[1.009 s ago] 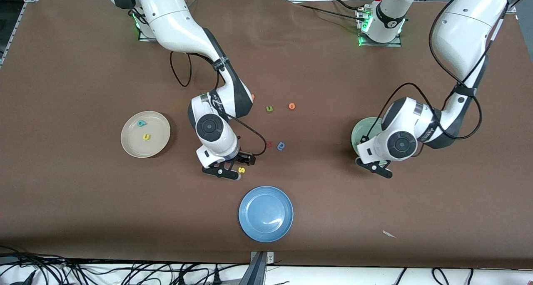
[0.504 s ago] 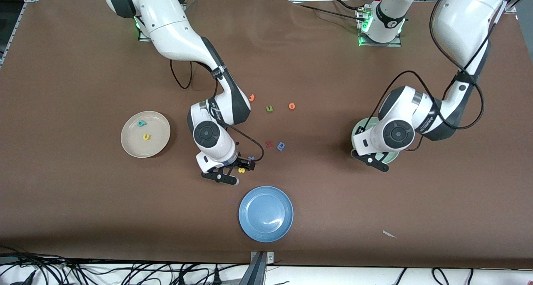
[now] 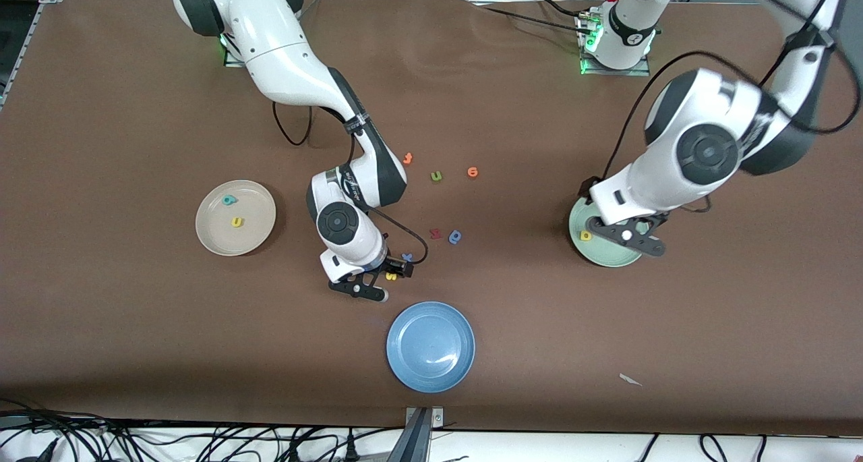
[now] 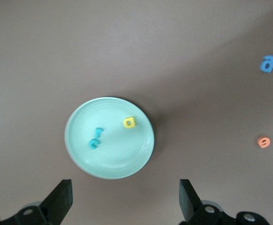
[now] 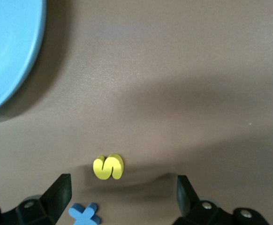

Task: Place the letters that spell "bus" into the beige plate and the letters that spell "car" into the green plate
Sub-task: 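Drop the teal r on the green plate while the right gripper reaches s, then return the left arm to rest while the right gripper grasps the s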

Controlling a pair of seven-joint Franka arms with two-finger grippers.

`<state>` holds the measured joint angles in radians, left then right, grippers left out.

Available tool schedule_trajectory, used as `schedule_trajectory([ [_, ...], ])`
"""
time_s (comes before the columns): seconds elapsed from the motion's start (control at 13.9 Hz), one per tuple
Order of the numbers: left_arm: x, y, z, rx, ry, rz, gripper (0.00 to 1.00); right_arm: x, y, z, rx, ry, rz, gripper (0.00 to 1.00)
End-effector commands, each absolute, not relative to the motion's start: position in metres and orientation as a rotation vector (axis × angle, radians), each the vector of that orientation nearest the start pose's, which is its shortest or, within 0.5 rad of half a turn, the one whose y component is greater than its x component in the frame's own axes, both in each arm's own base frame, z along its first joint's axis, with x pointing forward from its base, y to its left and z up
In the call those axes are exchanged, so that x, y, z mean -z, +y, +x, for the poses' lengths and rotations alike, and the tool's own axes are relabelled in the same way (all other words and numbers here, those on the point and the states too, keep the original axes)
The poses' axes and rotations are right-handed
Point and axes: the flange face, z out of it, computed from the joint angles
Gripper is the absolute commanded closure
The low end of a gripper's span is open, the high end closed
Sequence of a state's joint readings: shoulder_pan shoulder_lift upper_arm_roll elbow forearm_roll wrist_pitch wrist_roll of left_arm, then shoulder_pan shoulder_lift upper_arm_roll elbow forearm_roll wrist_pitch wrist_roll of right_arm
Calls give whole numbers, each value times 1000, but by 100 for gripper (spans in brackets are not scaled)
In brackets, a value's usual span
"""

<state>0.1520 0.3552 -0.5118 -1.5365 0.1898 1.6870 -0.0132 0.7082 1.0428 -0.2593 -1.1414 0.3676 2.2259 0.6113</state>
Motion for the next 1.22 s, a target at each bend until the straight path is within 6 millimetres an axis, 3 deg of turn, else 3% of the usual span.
schedule_trajectory([
  [0.0,-526,-144,625,-183,509,-3082,0,-169,405,666,43,357,-2989,9],
  [0.14,-575,-138,604,-84,435,-3030,0,-171,407,666,48,359,-2984,12],
  [0.22,-590,-125,598,-44,377,-3028,0,-171,407,666,43,358,-2987,16],
  [0.36,-606,-100,578,-39,287,-3195,0,-172,407,667,44,358,-2986,18],
  [0.5,-604,-85,555,65,283,-3201,0,-172,407,668,47,356,-2986,21],
  [0.58,-592,-78,551,90,302,-3196,0,-172,408,667,47,354,-2987,21],
  [0.79,-581,-74,552,84,371,-3034,0,-172,409,666,42,354,-2985,25],
  [1.15,-574,-62,549,-69,310,-3121,0,-168,410,667,46,349,-2989,35],
])
